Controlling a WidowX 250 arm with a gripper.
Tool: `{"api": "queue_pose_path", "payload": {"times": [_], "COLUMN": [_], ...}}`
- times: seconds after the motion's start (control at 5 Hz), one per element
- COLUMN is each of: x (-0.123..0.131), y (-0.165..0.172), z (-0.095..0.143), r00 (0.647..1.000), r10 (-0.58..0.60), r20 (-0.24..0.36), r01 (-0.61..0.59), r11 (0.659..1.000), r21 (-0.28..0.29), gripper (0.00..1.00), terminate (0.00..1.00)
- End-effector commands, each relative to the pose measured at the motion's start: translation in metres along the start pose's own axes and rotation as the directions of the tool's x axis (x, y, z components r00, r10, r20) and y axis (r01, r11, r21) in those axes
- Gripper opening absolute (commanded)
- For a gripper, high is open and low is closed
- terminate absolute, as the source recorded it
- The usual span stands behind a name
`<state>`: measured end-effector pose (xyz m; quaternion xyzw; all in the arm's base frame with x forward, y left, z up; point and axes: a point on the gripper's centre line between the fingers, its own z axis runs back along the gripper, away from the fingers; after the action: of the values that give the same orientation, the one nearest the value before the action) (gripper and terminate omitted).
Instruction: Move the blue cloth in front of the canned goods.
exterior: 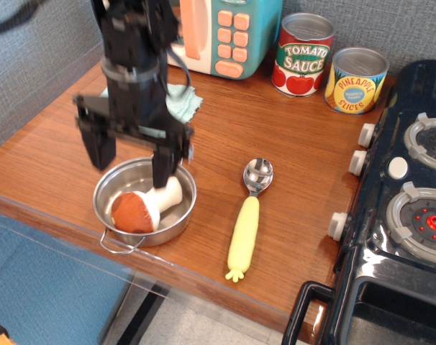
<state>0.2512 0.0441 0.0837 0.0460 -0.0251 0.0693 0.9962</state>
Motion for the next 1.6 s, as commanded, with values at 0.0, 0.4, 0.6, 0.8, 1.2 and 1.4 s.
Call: {"api": "queue_pose_path", "payload": {"times": [0.0, 0.4, 0.6, 0.8, 1.2, 1.4], "x": [0.08, 0.153, 0.16, 0.165, 0.156, 0.159], "y": [0.037, 0.085, 0.103, 0.105, 0.086, 0.059], "z": [0.034, 0.002, -0.024, -0.043, -0.073, -0.072], "r00": [0.987, 0.98, 0.978, 0.982, 0.987, 0.989], "r10": [0.139, 0.179, 0.192, 0.18, 0.161, 0.143], "r20": [0.079, 0.092, 0.076, 0.056, 0.023, 0.032], "r01": [-0.139, -0.185, -0.197, -0.182, -0.161, -0.141], "r11": [0.99, 0.98, 0.979, 0.983, 0.987, 0.989], "r21": [-0.007, 0.067, 0.059, 0.033, -0.022, -0.055], "gripper": [1.0, 1.0, 1.0, 1.0, 1.0, 1.0], "terminate": [0.0, 0.0, 0.0, 0.0, 0.0, 0.0]}}
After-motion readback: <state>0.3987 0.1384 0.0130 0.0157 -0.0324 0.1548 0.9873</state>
